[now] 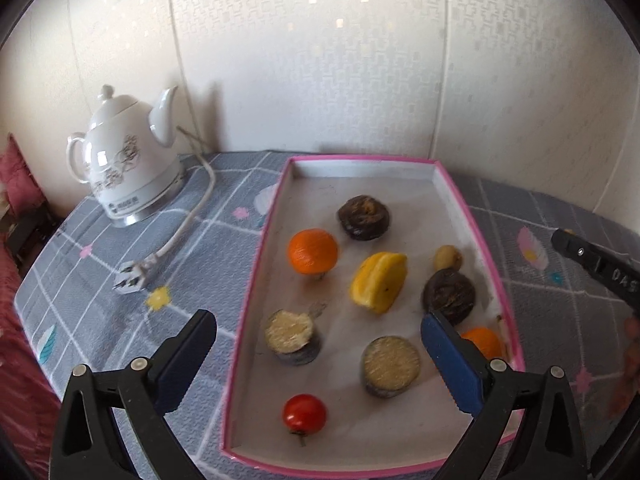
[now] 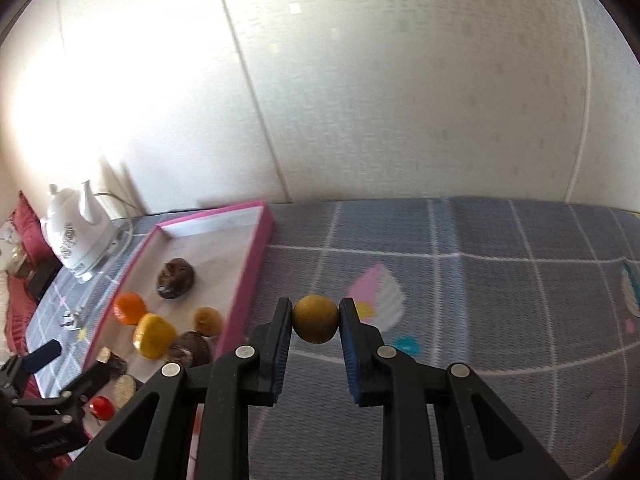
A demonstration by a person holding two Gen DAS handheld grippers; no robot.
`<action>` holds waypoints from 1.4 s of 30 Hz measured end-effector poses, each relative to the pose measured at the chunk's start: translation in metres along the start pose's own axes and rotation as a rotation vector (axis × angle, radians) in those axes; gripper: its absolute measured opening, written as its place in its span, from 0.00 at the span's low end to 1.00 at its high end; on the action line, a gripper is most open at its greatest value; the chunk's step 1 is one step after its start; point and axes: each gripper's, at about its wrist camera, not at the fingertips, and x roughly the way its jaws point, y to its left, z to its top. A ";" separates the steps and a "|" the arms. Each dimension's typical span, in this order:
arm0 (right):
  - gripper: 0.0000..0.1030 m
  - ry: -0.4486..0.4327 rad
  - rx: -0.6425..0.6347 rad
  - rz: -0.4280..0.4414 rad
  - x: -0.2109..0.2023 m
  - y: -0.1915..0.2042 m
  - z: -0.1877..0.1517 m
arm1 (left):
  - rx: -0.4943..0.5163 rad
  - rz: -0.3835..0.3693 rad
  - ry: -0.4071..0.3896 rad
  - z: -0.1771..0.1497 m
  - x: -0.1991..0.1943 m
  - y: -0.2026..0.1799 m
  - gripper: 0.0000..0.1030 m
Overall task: Organize fruits
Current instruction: 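Carry the small yellow fruit into the tray and open the right gripper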
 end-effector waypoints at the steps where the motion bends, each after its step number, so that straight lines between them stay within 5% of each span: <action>1: 0.23 -0.001 -0.004 0.010 0.002 0.004 0.001 | -0.001 0.010 -0.004 -0.001 0.000 0.001 1.00; 12: 0.23 0.017 -0.087 0.104 0.013 0.046 -0.003 | 0.008 0.137 -0.053 -0.006 -0.011 0.018 1.00; 27: 0.23 0.095 -0.253 0.256 -0.014 0.104 -0.057 | -0.024 0.226 -0.017 -0.023 -0.015 0.038 1.00; 42: 0.23 0.118 -0.316 0.283 -0.015 0.129 -0.085 | -0.118 0.194 -0.002 -0.039 -0.027 0.061 1.00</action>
